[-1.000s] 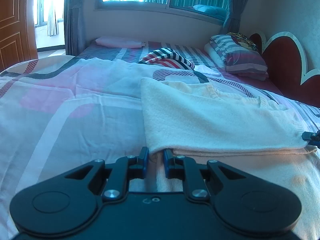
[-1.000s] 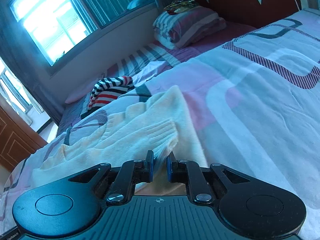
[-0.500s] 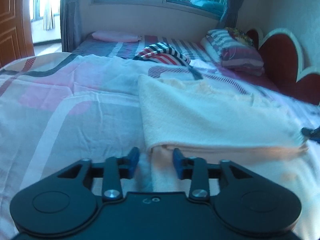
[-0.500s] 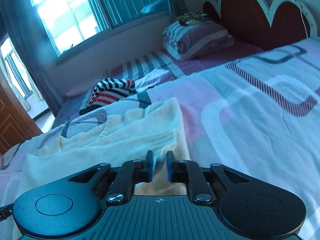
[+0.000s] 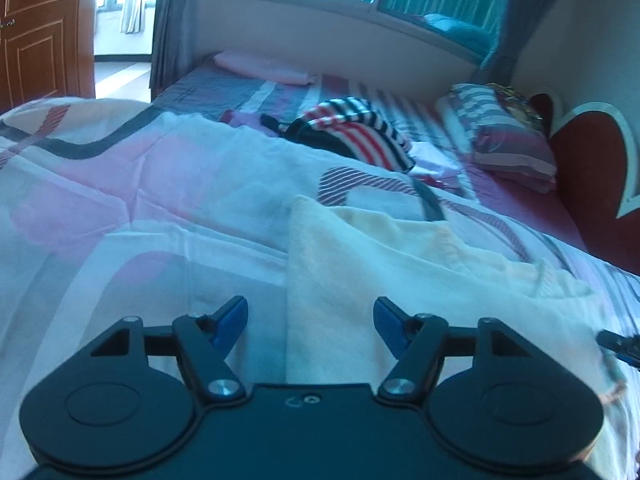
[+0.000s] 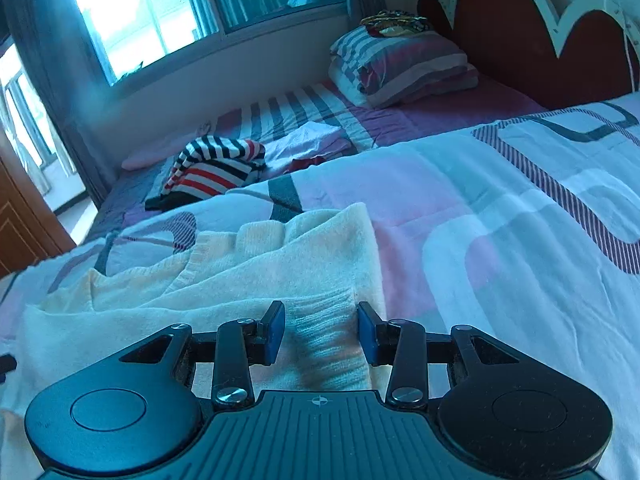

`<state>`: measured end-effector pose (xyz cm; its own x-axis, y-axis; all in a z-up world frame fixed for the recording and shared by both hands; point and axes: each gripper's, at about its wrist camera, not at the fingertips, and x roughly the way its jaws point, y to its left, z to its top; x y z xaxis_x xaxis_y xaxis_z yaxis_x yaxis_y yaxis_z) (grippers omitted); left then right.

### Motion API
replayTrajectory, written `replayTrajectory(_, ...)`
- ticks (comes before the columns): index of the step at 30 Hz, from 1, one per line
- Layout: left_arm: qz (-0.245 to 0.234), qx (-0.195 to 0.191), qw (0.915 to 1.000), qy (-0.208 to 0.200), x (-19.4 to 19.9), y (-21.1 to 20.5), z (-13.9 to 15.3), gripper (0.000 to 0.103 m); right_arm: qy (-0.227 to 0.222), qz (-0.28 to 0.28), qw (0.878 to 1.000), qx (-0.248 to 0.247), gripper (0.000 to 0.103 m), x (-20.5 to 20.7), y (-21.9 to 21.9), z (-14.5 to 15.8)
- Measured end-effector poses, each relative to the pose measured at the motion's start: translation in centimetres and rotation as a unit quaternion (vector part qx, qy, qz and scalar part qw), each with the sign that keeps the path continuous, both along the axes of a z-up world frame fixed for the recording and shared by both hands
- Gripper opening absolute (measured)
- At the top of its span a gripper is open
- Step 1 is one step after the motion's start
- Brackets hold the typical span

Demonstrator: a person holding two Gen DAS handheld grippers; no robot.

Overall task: Fold small clothes
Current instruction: 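Lift the hem with both grippers and fold it up toward the collar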

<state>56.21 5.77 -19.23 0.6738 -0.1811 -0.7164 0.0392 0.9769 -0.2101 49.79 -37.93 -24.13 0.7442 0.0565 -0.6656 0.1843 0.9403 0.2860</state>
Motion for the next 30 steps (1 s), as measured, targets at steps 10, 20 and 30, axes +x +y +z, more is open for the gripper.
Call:
replayTrajectory(10, 0.004, 0.003, 0.9998, -0.018, 0.8, 0.9, -1.1, 0.009, 0.003, 0.029, 0.992, -0.122, 0.01, 0.4, 2.0, -1.1)
replayTrajectory(20, -0.026, 0.033, 0.9979, -0.05, -1.6, -2.3, 2.5, 0.022, -0.057, 0.035, 0.994, -0.09, 0.026, -0.8, 3.6, 2.2)
replayTrajectory(30, -0.069, 0.057, 0.9959, -0.005, -2.5, -5.9, 1.2, 0.024, -0.032, 0.106, 0.991, -0.073, 0.029, -0.9, 7.9, 1.3)
